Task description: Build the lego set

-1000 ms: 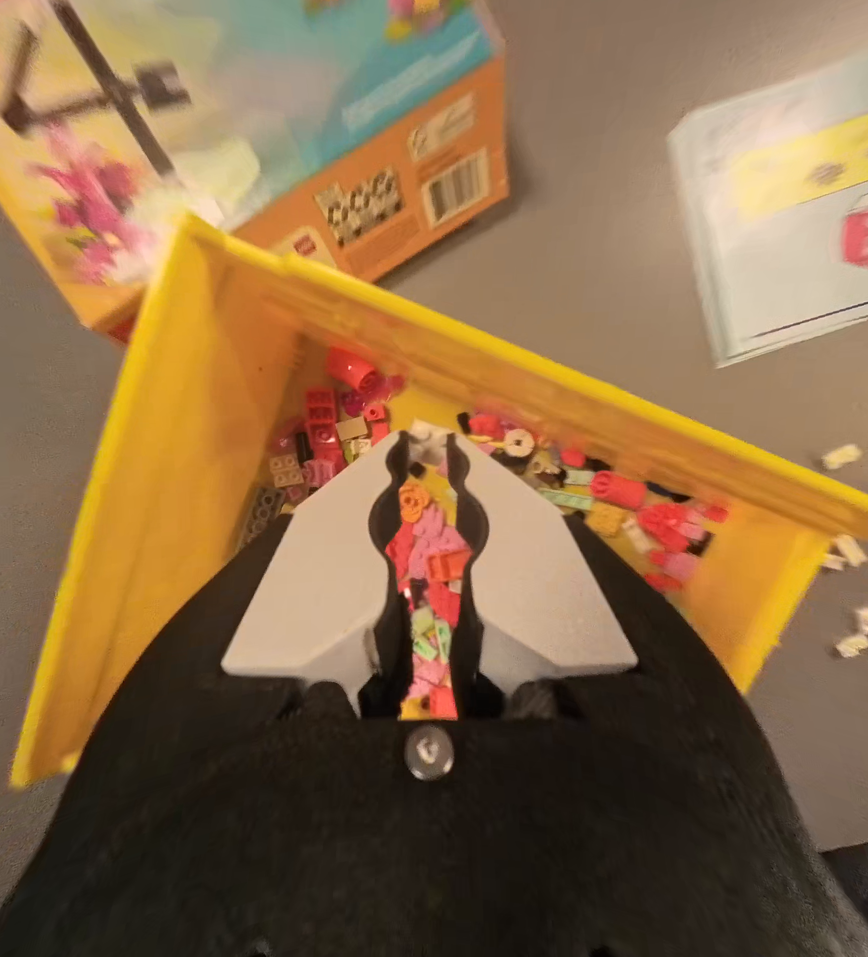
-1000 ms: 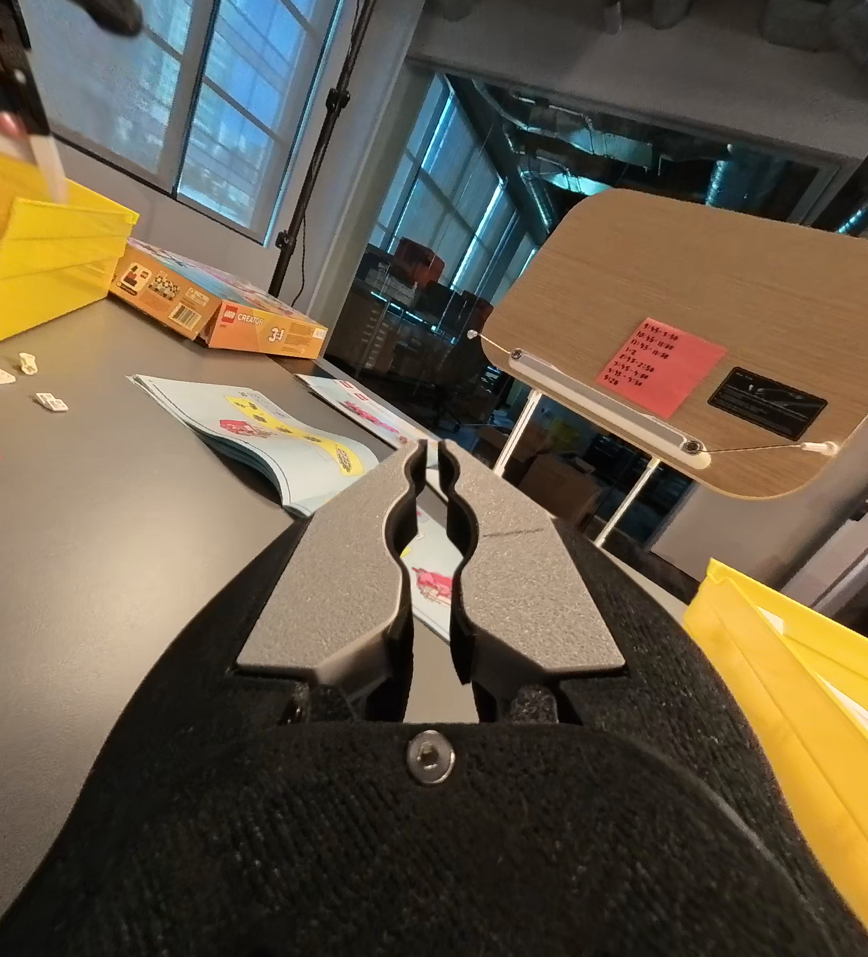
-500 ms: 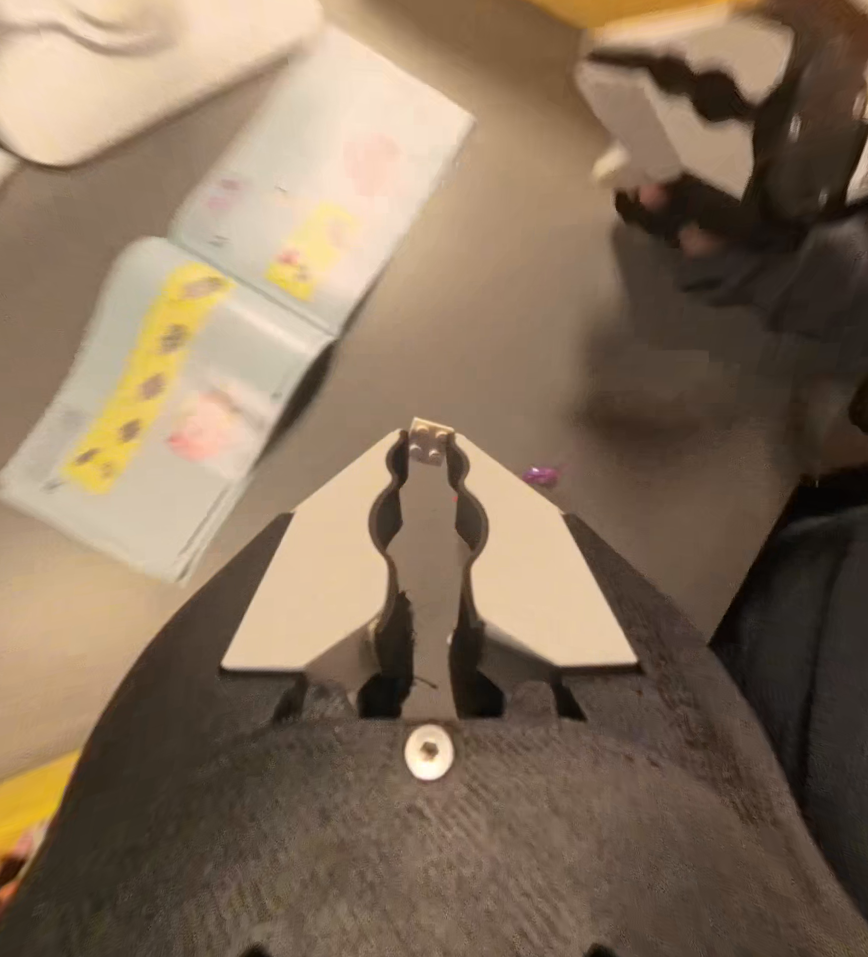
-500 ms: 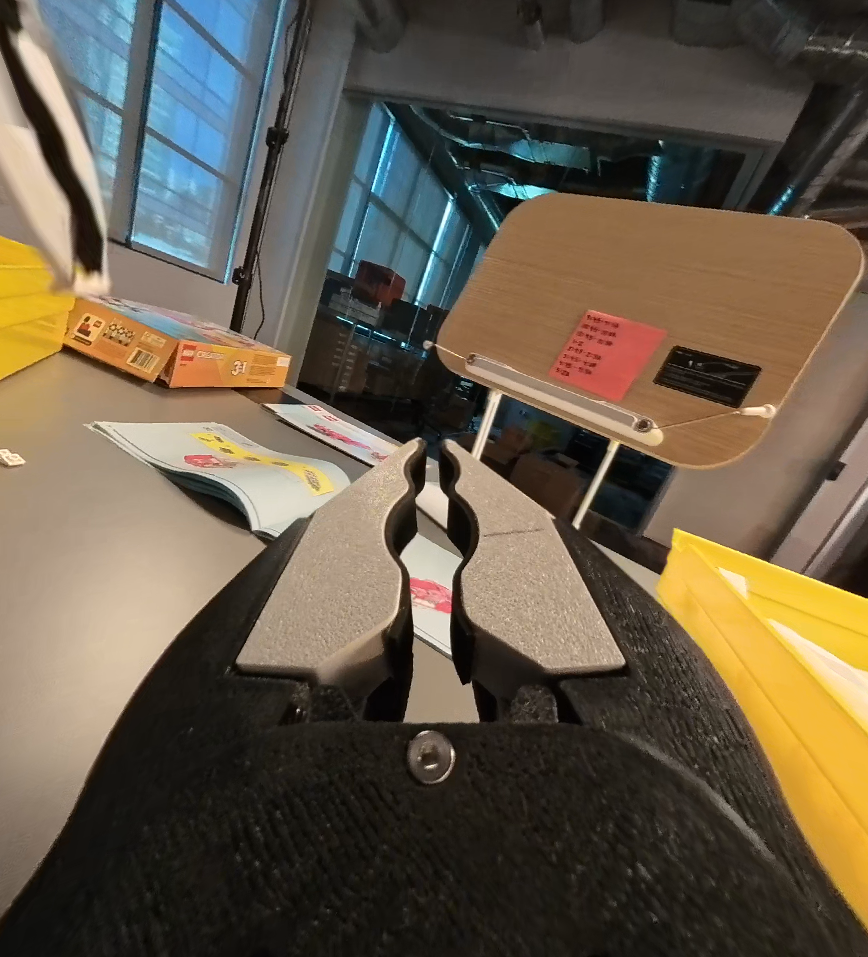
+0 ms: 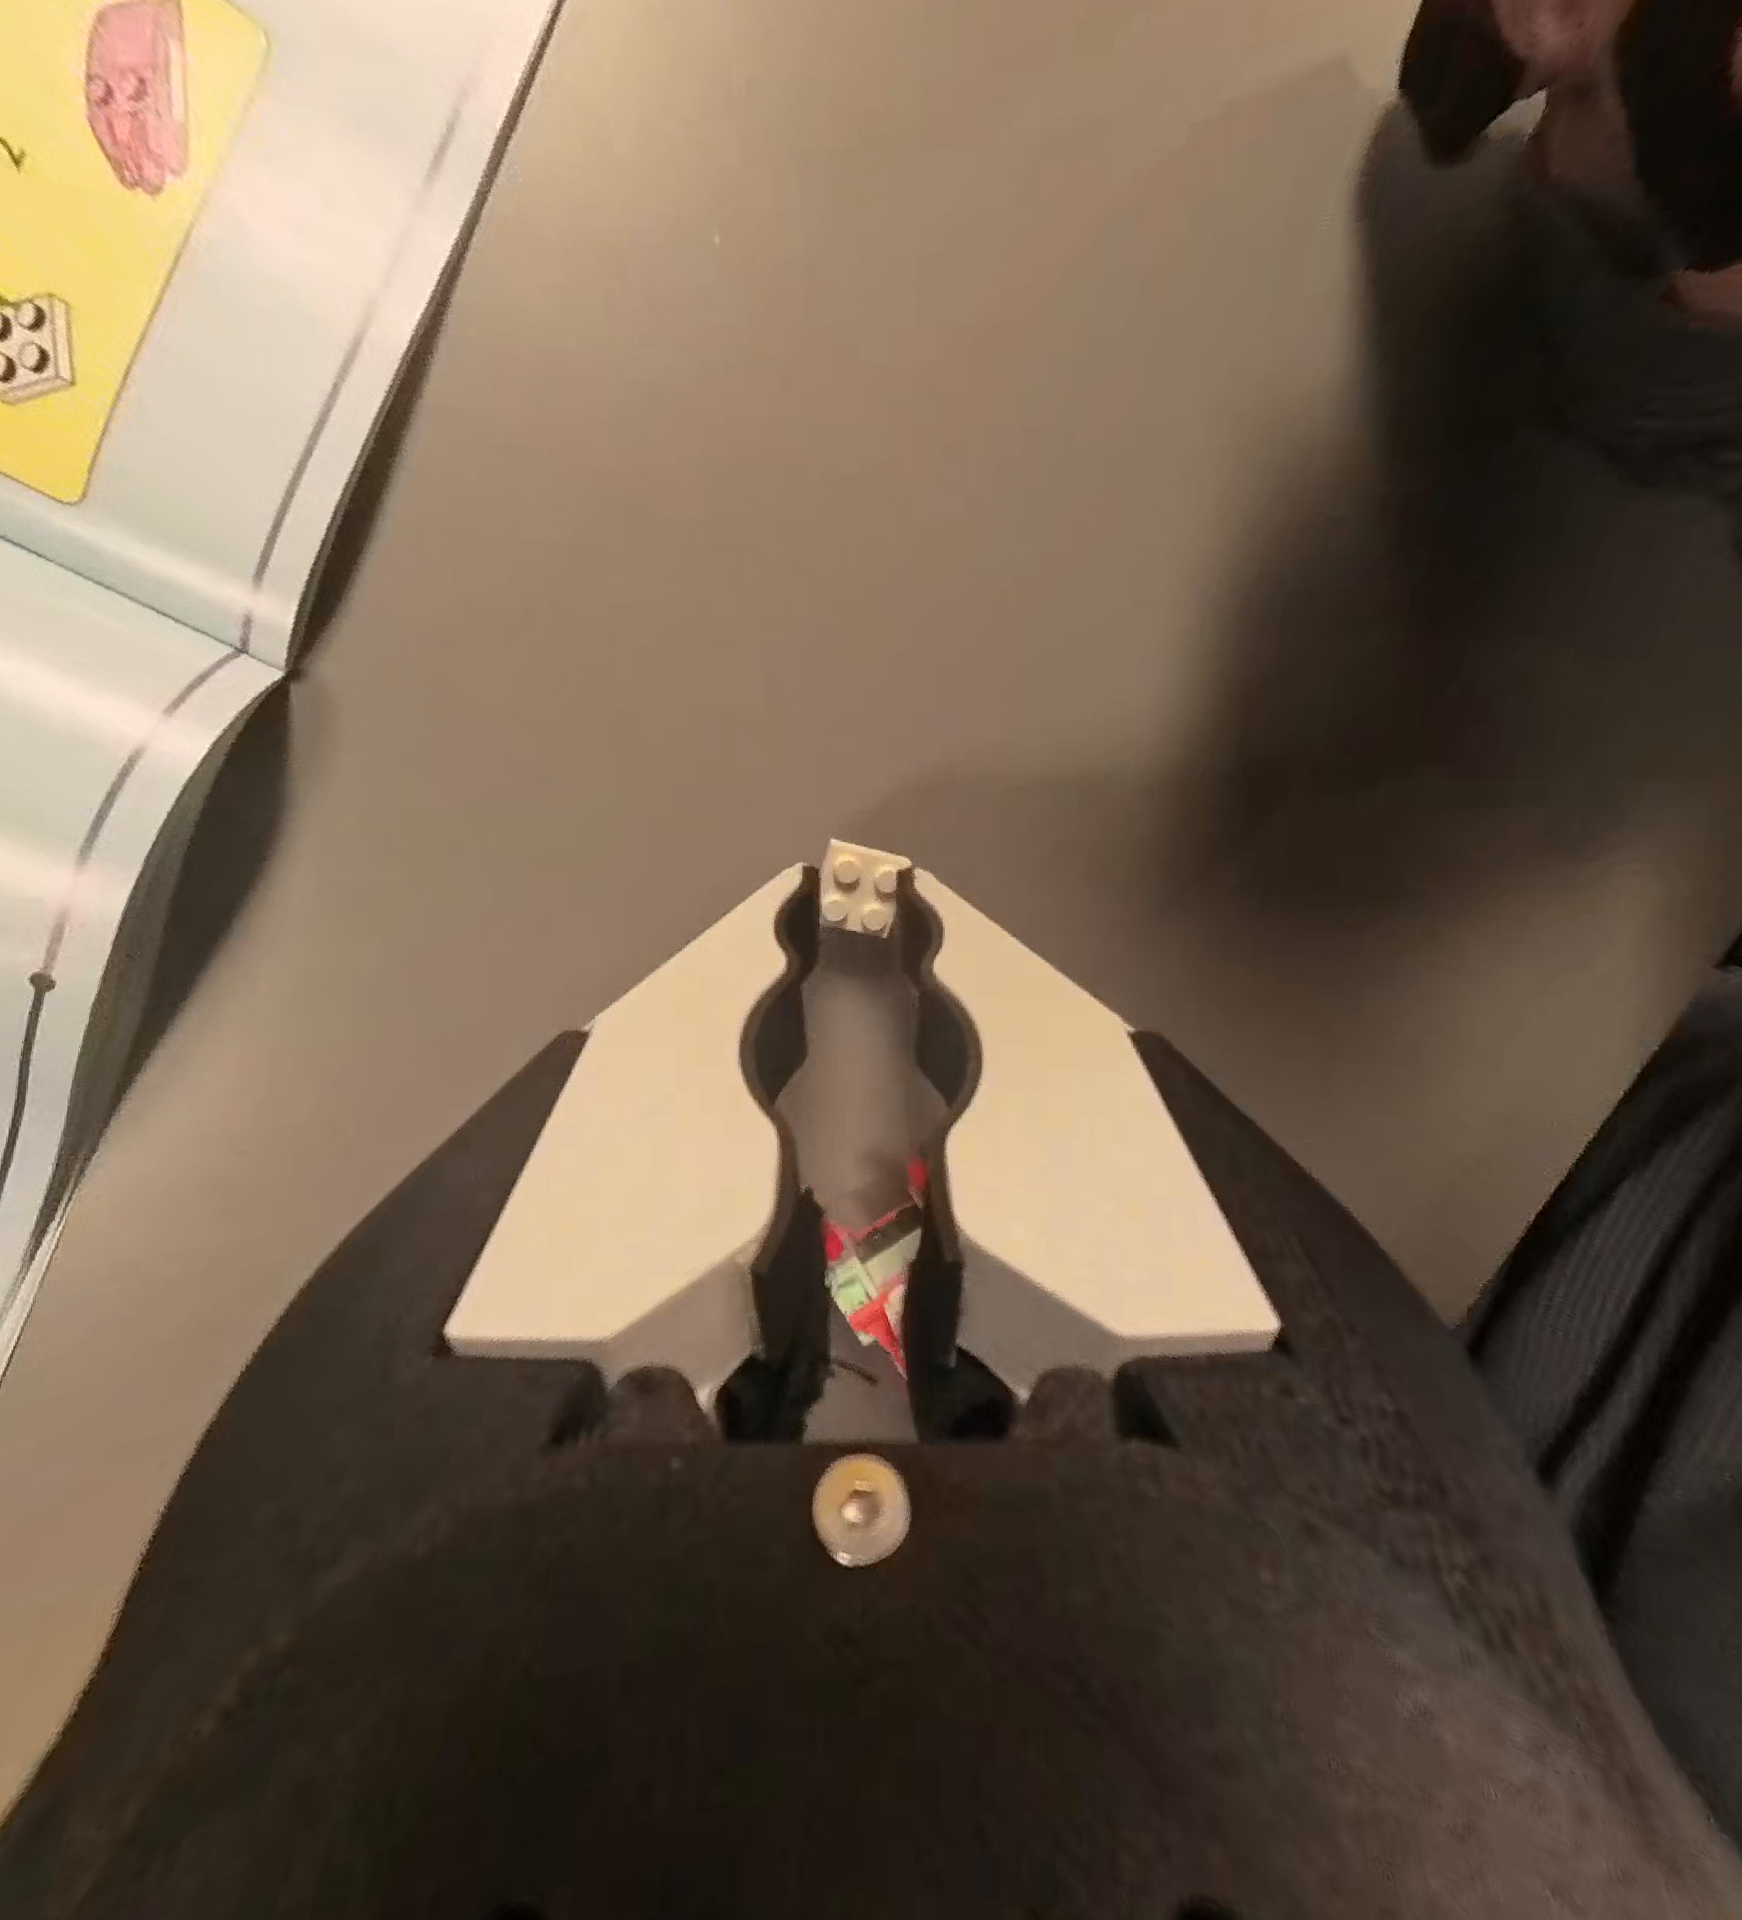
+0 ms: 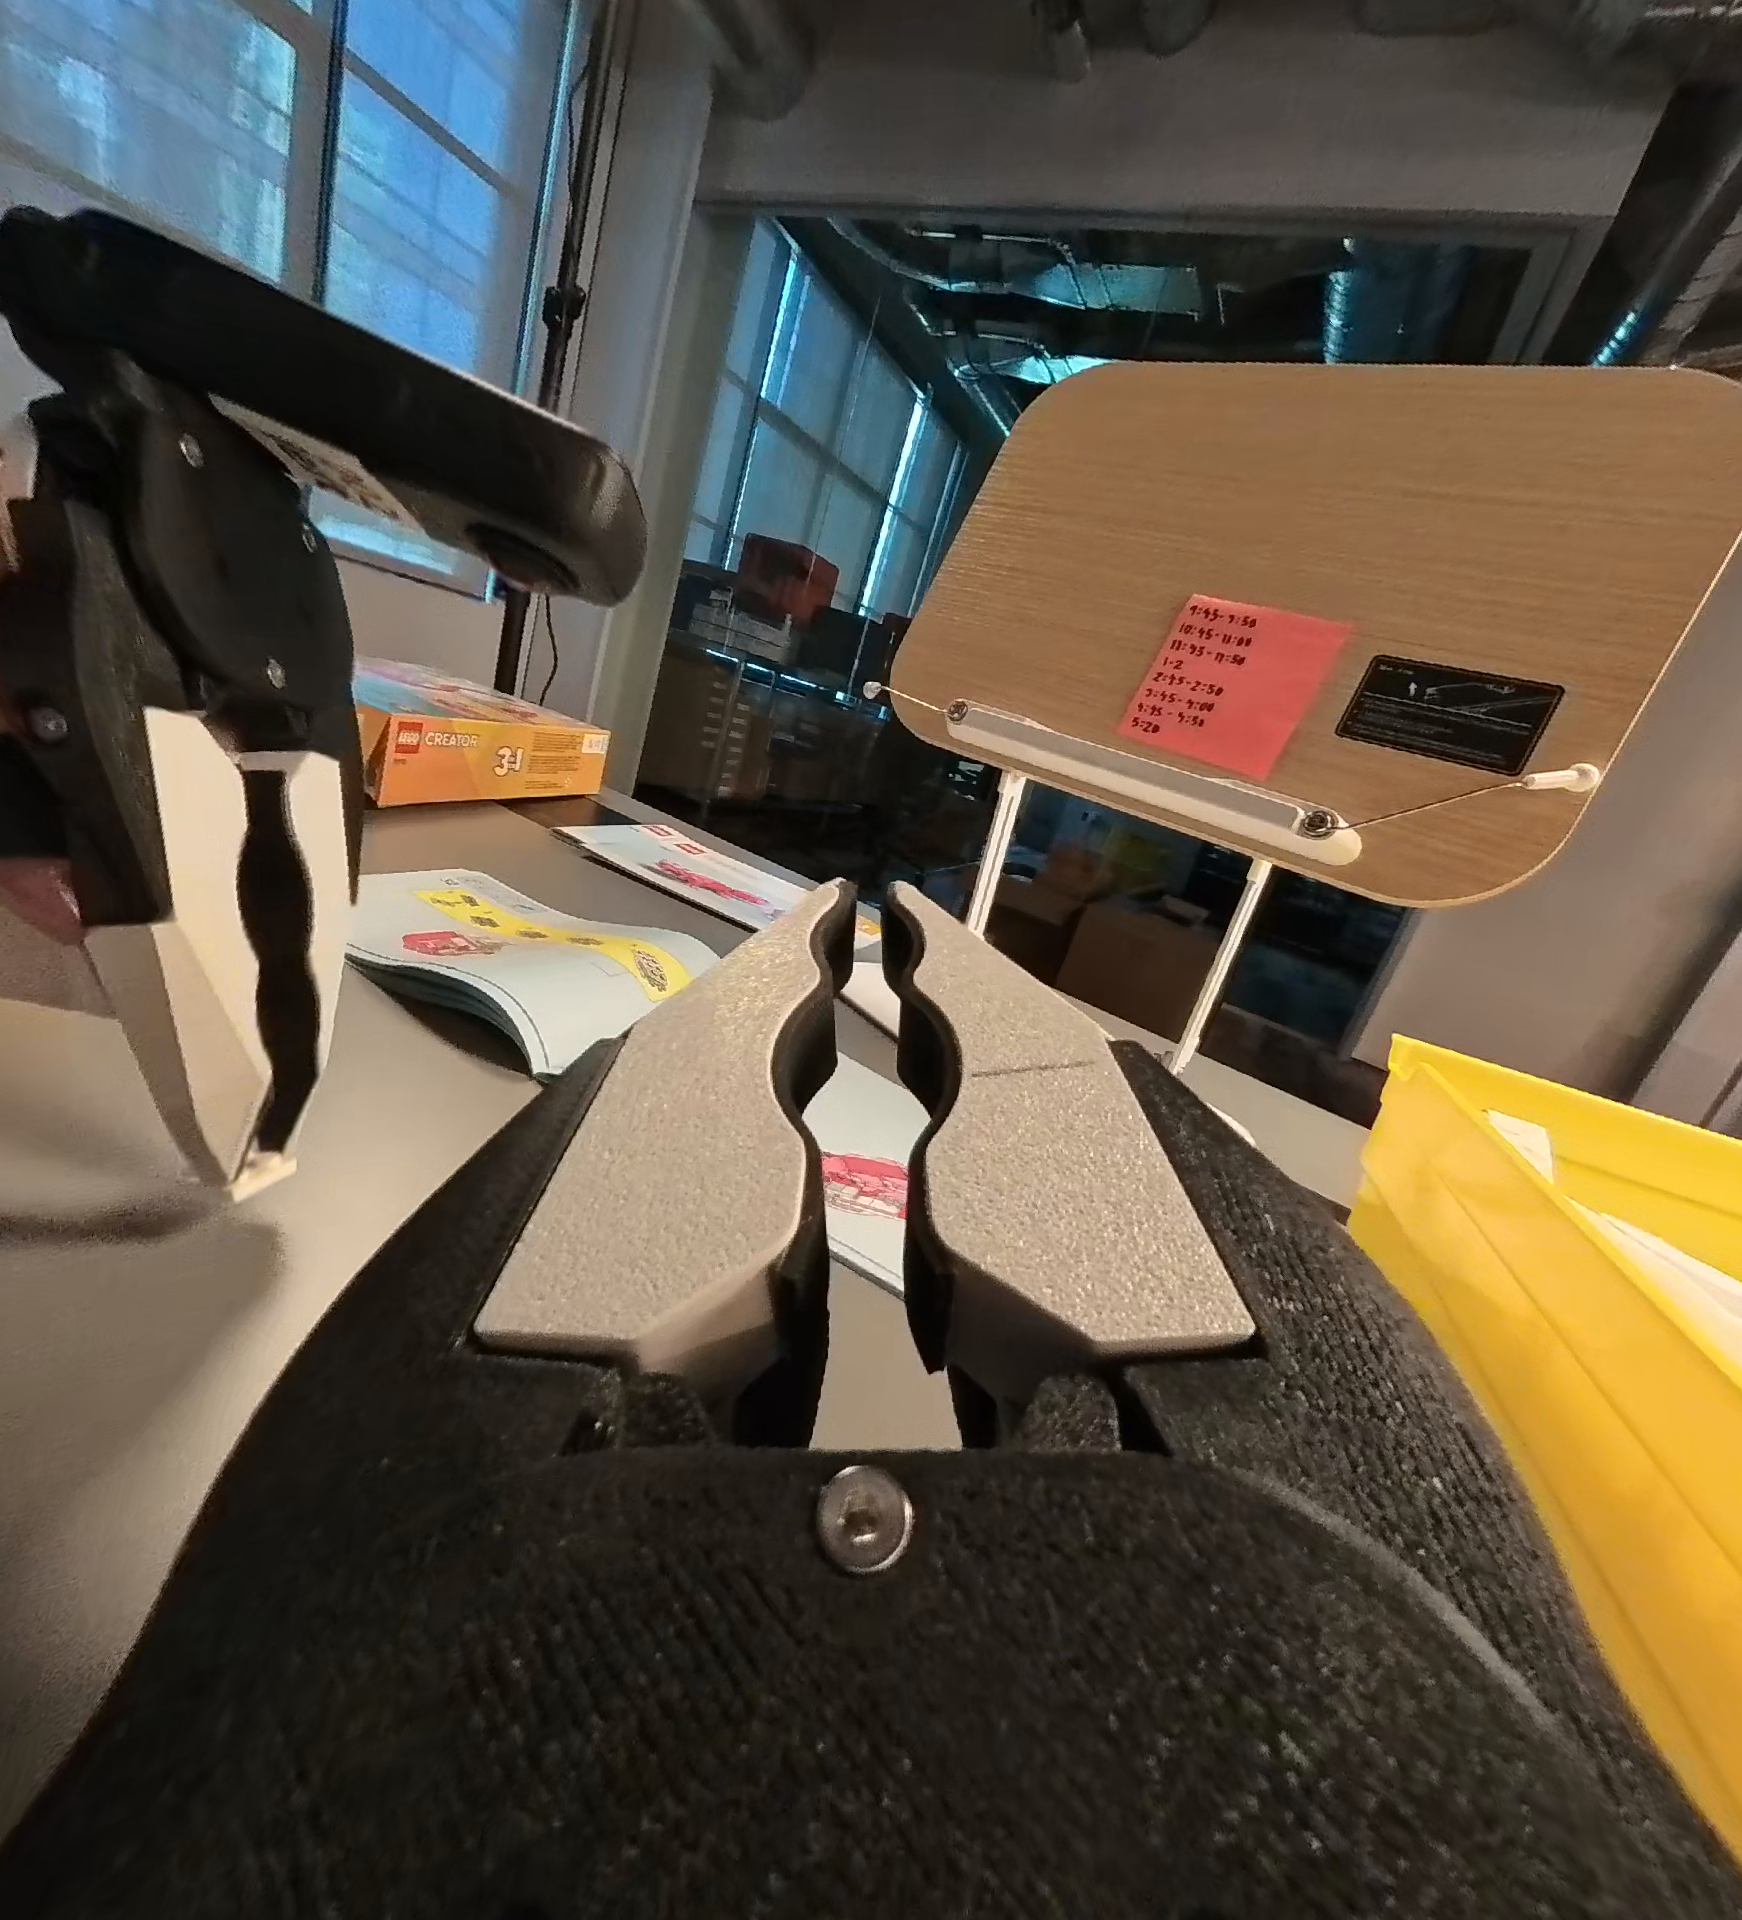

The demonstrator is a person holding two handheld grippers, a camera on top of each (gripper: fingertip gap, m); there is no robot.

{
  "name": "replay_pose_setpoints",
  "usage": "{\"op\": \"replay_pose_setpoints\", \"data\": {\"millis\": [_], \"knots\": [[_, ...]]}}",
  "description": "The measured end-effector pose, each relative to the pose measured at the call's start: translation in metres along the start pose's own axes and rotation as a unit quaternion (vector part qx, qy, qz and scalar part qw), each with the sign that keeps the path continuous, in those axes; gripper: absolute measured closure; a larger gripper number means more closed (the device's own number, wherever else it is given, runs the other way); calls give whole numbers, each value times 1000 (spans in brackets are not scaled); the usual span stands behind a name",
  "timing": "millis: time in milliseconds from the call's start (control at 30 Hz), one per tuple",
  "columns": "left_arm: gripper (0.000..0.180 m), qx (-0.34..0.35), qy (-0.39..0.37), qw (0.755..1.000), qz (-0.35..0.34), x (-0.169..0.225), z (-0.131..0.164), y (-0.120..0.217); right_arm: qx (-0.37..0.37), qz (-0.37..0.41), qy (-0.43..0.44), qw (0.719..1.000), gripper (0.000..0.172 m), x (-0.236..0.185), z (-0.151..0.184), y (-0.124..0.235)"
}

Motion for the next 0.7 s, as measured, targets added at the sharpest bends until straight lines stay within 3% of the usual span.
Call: {"op": "replay_pose_setpoints", "data": {"millis": [233,367,533,700], "knots": [[158,-4,-21,1000,1,0,3,-9,-2,-3,2,1000,169,-1,1,0],[134,57,-1,998,10,-4,-6,14,-1,-1,5,1000,169,-1,0,1],[119,197,22,976,-85,-24,2,125,1,5,7,1000,169,2,-1,3],[124,256,111,923,-265,-63,90,246,-2,-3,17,1000,169,-3,0,1]]}}
Point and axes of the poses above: each gripper's, where its closed fingertips meet, y back along the fingers, z out of its underside, x = y × z across the jaws, the point moved 2 cm from there along y, back along the fingers, and after that the axes turned 11 degrees about -y, right-handed, at the moved point
